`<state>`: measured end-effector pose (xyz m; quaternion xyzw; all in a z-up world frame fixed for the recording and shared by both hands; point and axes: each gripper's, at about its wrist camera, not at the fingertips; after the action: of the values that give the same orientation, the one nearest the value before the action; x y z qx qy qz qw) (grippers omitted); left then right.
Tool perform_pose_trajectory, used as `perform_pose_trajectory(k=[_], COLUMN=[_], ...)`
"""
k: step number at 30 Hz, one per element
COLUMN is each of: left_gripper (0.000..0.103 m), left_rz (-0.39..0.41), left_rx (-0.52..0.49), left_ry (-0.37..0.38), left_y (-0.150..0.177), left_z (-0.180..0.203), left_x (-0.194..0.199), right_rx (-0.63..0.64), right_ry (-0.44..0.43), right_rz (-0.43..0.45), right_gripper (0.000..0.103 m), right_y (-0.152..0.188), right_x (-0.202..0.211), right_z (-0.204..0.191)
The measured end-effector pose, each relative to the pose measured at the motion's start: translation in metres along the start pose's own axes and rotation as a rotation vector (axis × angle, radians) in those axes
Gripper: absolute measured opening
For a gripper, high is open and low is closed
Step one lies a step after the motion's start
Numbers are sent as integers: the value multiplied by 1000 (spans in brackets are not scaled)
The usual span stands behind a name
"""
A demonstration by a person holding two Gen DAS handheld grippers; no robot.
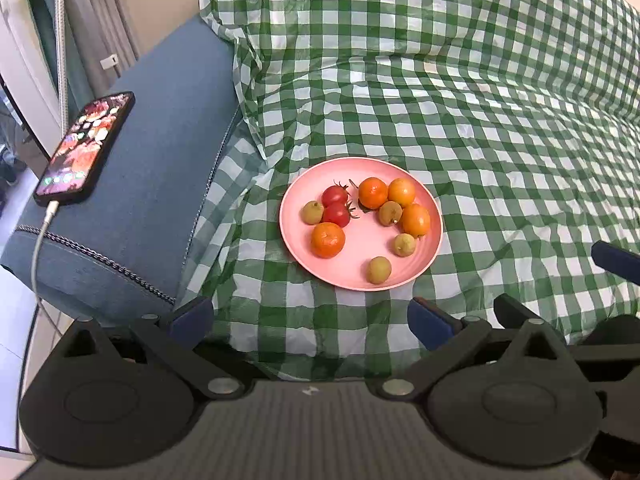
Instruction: Organize fruits
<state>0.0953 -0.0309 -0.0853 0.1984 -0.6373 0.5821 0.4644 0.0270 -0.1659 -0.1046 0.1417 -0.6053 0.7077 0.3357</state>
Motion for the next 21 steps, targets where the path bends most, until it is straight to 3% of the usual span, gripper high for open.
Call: perform_pose_trajectory(k=[5,15,21], left_gripper=[103,103,103], left_rz=[43,63,68], left_rx=[-42,15,5], left_ry=[-57,2,-31], left_y=[-1,3,12], left_z=[4,1,7], left_x=[5,23,32], right_rx=[-1,-13,-6], right_ry=[4,21,38], right_rz=[14,41,70], right_gripper=[95,96,97], right_y=[-2,0,3], right_x=[5,21,36], right_z=[1,8,9])
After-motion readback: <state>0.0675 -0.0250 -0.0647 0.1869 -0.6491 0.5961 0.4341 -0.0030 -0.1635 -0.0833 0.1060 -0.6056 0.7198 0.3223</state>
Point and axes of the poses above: each gripper's, at about its wrist camera, not at the fingertips, and x roughly against the way its jaws point, z to its right, y to its underside, and after that the axes turned 15 degrees about y, right-handed
